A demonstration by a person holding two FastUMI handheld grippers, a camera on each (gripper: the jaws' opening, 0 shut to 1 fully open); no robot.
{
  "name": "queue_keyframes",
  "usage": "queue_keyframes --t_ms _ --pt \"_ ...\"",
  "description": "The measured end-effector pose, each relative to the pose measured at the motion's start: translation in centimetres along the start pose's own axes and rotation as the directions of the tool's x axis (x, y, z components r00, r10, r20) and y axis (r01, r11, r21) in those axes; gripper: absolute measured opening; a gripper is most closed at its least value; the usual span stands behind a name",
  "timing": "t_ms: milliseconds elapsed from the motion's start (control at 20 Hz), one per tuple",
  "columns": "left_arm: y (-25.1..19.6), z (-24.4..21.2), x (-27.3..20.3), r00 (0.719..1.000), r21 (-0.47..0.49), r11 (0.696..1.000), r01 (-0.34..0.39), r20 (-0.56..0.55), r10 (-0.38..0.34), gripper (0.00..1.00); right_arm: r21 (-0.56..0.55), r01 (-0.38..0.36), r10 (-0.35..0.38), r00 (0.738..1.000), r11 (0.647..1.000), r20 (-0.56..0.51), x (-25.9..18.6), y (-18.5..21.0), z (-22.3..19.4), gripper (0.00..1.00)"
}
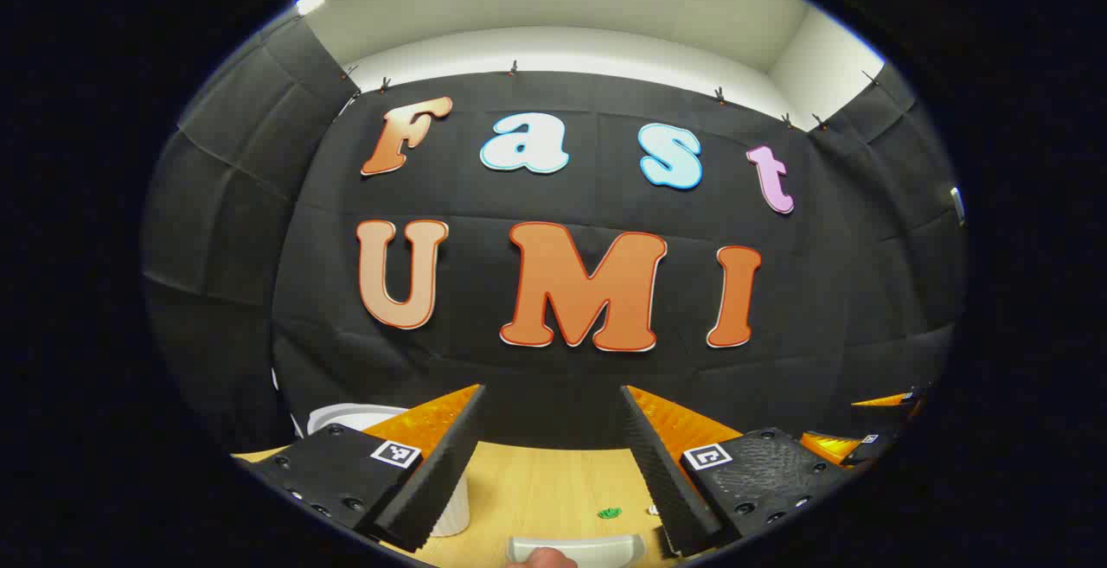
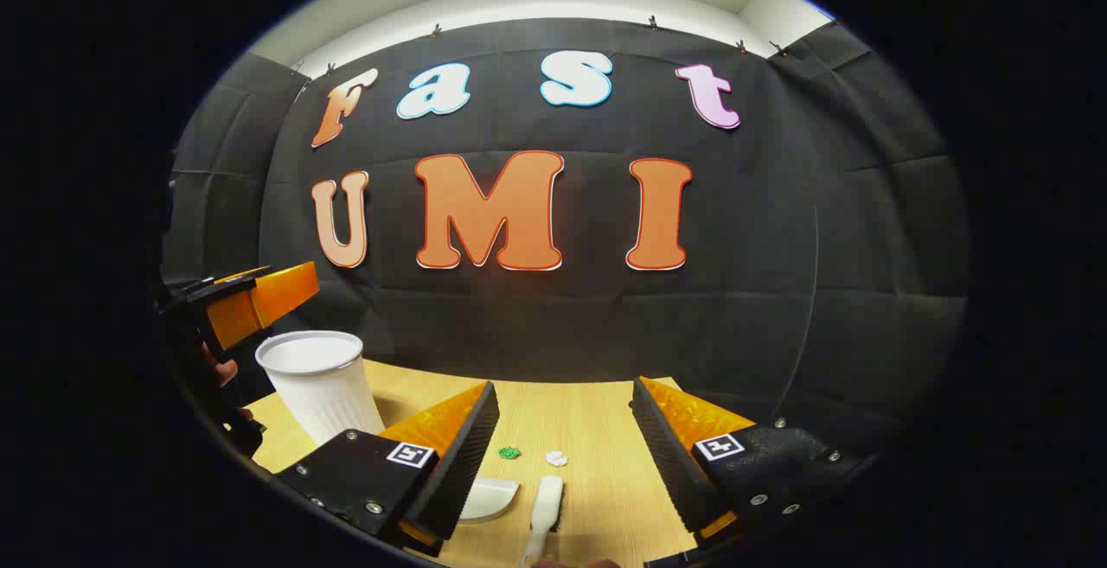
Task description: Pick up the small broom and dustpan from the desktop, sweep the trash into the dustpan with the broom, and then empty the trash into the garbage bin.
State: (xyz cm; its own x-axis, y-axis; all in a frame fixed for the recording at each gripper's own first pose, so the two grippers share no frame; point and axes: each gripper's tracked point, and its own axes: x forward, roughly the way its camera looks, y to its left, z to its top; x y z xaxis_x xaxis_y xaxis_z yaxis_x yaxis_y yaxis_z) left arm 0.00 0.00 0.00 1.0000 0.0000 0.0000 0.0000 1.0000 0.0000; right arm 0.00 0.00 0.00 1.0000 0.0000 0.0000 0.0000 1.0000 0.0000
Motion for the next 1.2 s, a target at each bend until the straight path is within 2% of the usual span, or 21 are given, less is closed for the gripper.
queue_keyframes --t_ms 100,250,400,550,650,850,900,1050,1200 --pt "-1.3 -0.2 -0.1 1.000 -0.006 1.000 0.029 0.009 -0.029 0.95 0.002 -0.018 0.018 1.000 1.000 -0.009 0.2 -0.2 -0.5 0.94" --pt "-0.4 -1.3 -0.5 1.000 -0.004 1.000 -0.015 -0.022 0.015 0.94 -0.008 -0.050 0.050 0.998 0.999 -0.032 0.6 -0.3 -1.8 0.94" --pt "0.0 -0.5 0.0 0.999 0.046 0.998 -0.038 -0.003 0.039 0.93 -0.013 -0.080 0.079 0.996 0.997 -0.044 1.0 -0.5 -2.3 0.94" --pt "-0.2 1.6 1.6 0.999 0.083 0.996 -0.018 0.035 0.016 0.93 -0.001 -0.115 0.115 0.992 0.993 -0.041 1.9 -0.4 -1.7 0.93" --pt "-1.1 2.9 2.3 0.999 0.095 0.995 0.021 0.046 -0.026 0.93 -0.014 -0.139 0.139 0.990 0.990 -0.023 2.4 -0.2 -1.0 0.94" --pt "-0.6 3.1 0.5 0.999 0.145 0.989 0.001 0.052 -0.008 0.94 -0.022 -0.177 0.177 0.984 0.984 -0.019 2.3 -1.1 -1.3 0.94" --pt "-0.1 2.6 -0.1 0.999 0.135 0.990 -0.030 0.044 0.024 0.93 -0.013 -0.183 0.183 0.983 0.983 -0.028 2.1 -1.3 -1.6 0.94" --pt "-0.7 0.6 -2.3 0.997 0.028 0.997 -0.071 -0.010 0.071 0.94 -0.010 -0.176 0.175 0.983 0.984 -0.057 1.5 -1.5 -2.6 0.94" --pt "-1.6 -0.1 -2.5 0.996 0.010 0.996 -0.088 -0.015 0.088 0.95 -0.005 -0.141 0.141 0.989 0.990 -0.053 1.4 -1.3 -2.9 0.93"
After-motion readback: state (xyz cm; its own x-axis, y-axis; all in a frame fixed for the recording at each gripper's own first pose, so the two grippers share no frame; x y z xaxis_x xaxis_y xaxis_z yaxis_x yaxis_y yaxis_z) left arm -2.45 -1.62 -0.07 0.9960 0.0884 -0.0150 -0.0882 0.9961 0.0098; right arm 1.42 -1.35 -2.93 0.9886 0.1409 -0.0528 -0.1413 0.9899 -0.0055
